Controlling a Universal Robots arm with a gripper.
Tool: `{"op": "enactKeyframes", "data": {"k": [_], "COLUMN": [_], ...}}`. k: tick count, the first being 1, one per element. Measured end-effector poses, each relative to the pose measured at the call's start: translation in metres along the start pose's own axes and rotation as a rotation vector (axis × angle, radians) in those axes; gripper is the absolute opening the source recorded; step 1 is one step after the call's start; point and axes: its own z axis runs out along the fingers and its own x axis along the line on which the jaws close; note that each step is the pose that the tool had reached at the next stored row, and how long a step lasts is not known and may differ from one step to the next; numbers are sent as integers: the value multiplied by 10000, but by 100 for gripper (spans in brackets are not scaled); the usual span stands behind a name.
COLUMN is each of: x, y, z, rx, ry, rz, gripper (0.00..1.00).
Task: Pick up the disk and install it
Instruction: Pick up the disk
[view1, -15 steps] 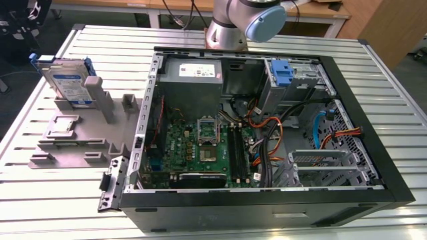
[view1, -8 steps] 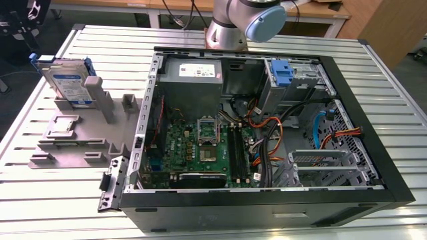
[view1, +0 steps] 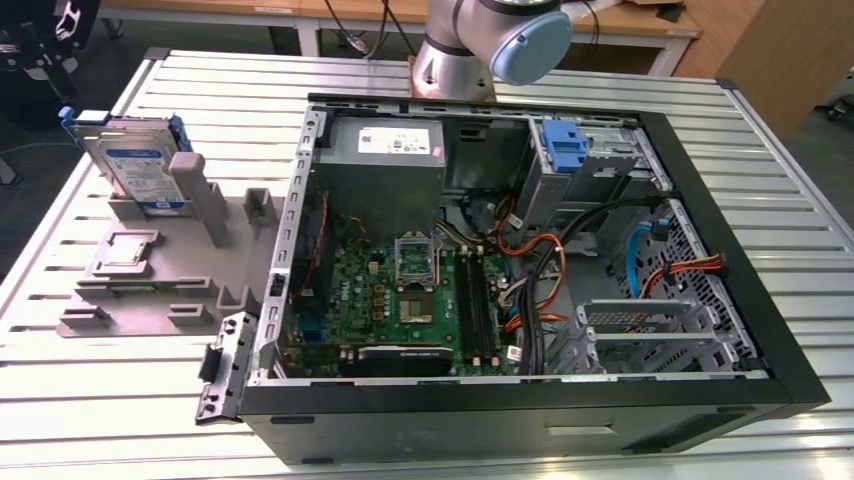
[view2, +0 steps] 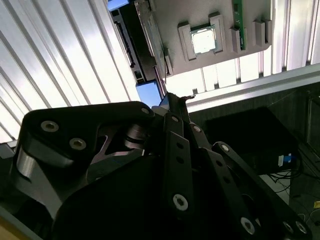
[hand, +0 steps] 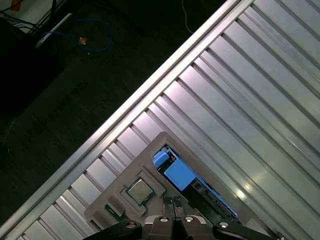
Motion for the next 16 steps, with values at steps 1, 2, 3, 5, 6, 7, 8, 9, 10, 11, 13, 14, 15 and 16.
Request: {"op": "enactKeyframes", "data": {"k": [1, 2, 3, 5, 6, 7, 8, 9, 10, 11, 13, 14, 15, 16], "x": [0, 0, 0, 0, 0, 0, 0, 0, 0, 0, 0, 0, 0, 1], "y": [0, 0, 0, 0, 0, 0, 0, 0, 0, 0, 0, 0, 0, 0], "z": [0, 0, 0, 0, 0, 0, 0, 0, 0, 0, 0, 0, 0, 0], "rx": [0, 0, 0, 0, 0, 0, 0, 0, 0, 0, 1, 0, 0, 0], "ry": [0, 0, 0, 1, 1, 1, 1, 1, 1, 1, 1, 1, 1, 1], "rz": [-1, -1, -1, -25, -26, -26, -26, -27, -27, -27, -28, -28, -28, -43], "gripper": [10, 10, 10, 10, 10, 10, 10, 10, 10, 10, 10, 10, 10, 10]}}
